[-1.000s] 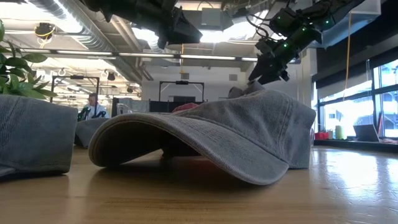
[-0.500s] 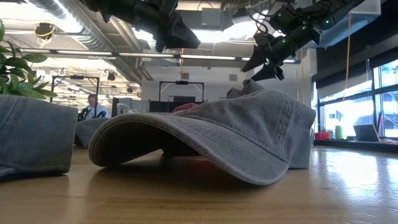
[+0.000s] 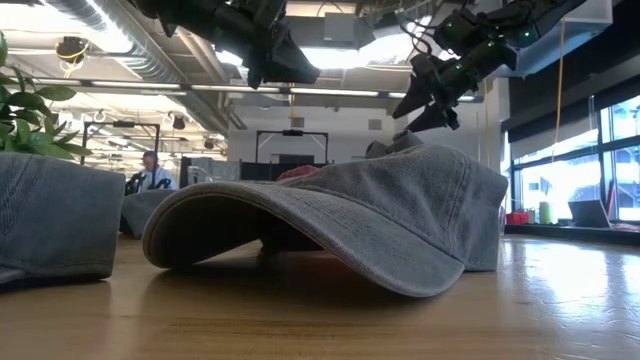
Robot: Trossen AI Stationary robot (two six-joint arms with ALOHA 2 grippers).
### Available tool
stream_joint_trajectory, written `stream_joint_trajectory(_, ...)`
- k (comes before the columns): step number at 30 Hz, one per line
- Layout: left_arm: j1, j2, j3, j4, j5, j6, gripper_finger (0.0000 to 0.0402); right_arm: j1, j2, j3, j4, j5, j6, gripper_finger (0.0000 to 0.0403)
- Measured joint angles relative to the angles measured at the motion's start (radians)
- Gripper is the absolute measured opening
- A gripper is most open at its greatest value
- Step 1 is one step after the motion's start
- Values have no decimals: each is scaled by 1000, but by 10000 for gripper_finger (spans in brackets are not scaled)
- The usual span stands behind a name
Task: Pick & Place hat
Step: Put the gray cap into the right transparent bin, then put the red cap into the left transparent bin
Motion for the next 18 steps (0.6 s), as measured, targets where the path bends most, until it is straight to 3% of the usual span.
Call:
stream_joint_trajectory(11, 0, 0, 0, -42, 0, 2, 98, 14, -52, 2, 36, -1, -2, 273)
stream_joint_trajectory(18, 0, 0, 0, -114, 2, -28, 97, 87, -128, 2, 83, -1, -6, 273)
